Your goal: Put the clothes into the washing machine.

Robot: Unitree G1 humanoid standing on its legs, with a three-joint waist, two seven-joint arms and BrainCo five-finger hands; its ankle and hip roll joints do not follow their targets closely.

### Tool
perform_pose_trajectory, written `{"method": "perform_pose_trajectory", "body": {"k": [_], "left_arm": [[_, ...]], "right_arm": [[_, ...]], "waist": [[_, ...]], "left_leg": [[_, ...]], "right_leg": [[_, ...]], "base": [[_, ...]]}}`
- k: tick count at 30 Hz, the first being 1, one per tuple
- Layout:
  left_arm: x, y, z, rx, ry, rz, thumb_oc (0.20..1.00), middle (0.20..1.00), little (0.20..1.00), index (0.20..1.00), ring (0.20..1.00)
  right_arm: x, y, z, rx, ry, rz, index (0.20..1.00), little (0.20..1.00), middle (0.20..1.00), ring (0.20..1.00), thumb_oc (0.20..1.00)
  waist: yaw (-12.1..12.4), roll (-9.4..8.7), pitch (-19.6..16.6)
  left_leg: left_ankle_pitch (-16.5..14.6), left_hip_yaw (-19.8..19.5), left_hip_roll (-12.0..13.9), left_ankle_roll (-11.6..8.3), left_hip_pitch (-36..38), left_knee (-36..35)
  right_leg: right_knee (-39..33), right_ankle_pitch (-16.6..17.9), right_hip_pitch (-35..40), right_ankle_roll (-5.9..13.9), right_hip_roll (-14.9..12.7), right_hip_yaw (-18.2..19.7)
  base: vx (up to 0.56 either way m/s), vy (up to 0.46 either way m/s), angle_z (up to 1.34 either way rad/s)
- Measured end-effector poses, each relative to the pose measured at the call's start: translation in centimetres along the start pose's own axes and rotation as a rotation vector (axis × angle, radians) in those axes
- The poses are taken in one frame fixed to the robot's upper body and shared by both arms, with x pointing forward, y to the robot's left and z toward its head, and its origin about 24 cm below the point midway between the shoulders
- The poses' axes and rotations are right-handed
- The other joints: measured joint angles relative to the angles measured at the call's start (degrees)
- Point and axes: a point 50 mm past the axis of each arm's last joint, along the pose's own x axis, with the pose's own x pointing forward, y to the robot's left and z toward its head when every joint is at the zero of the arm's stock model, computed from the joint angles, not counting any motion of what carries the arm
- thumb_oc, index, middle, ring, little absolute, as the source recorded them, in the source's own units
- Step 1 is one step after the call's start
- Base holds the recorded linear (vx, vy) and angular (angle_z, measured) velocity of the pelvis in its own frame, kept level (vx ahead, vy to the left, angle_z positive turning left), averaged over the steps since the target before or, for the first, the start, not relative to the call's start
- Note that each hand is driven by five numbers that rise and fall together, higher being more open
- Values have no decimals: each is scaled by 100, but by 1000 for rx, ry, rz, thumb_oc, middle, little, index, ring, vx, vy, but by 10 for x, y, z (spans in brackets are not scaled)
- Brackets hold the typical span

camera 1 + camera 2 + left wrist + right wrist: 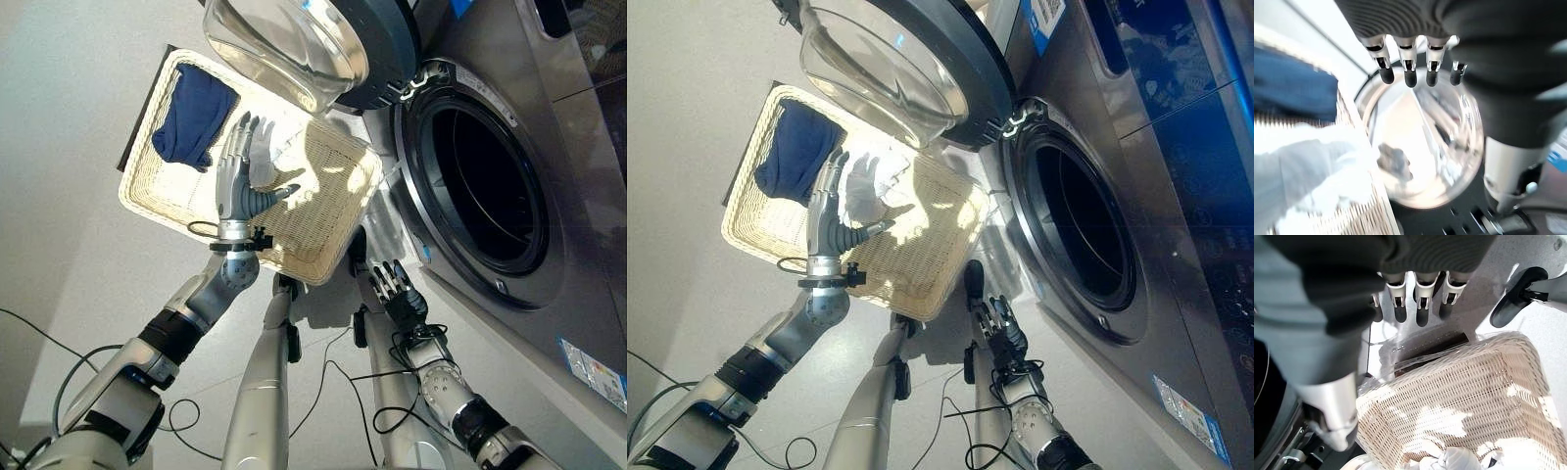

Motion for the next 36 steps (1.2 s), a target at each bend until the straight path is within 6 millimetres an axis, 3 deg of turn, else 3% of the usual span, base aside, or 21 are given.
{"method": "perform_pose_trajectory", "body": {"k": [13, 21, 27, 32, 36], "left_arm": [[-12, -19, -37, 117, 217, -136, 1000, 1000, 1000, 1000, 1000], [13, -24, -52, 120, 367, -208, 1000, 1000, 1000, 1000, 1000], [30, -13, -69, 282, 478, -116, 1000, 1000, 1000, 1000, 1000], [52, 7, -76, 369, 590, 46, 1000, 1000, 1000, 1000, 1000], [52, 14, -83, 451, 642, 38, 1000, 1000, 1000, 1000, 1000]], "right_arm": [[2, -5, 3, -16, -2, -24, 1000, 1000, 1000, 1000, 1000], [9, 0, 4, -37, 19, 0, 1000, 1000, 1000, 1000, 1000], [13, 4, 4, -50, 33, 31, 1000, 1000, 1000, 1000, 1000], [14, 11, -3, -64, 61, 65, 1000, 1000, 1000, 1000, 1000], [18, 18, -3, -75, 69, 91, 1000, 1000, 1000, 1000, 1000]], "waist": [[-147, -5, -2], [-441, -15, -4], [-603, -63, -9], [-690, -345, -5], [-811, -405, -8]], "left_leg": [[9, 24, -19, 9, -8, -1], [2, 85, -7, 5, -13, -5], [-19, 105, 45, -26, -24, -6], [-63, 211, 141, -90, -187, 34], [-88, 208, 154, -123, -229, 49]], "right_leg": [[-3, 0, -3, 0, -12, 5], [-11, 5, -30, 6, 11, 75], [-22, 5, -46, 6, 63, 92], [-28, 11, -238, 8, 163, 167], [-29, 11, -277, 7, 198, 159]], "base": [[0, 5, 0], [5, 19, -2], [9, 0, -4], [16, -12, -10], [9, -8, -3]]}}
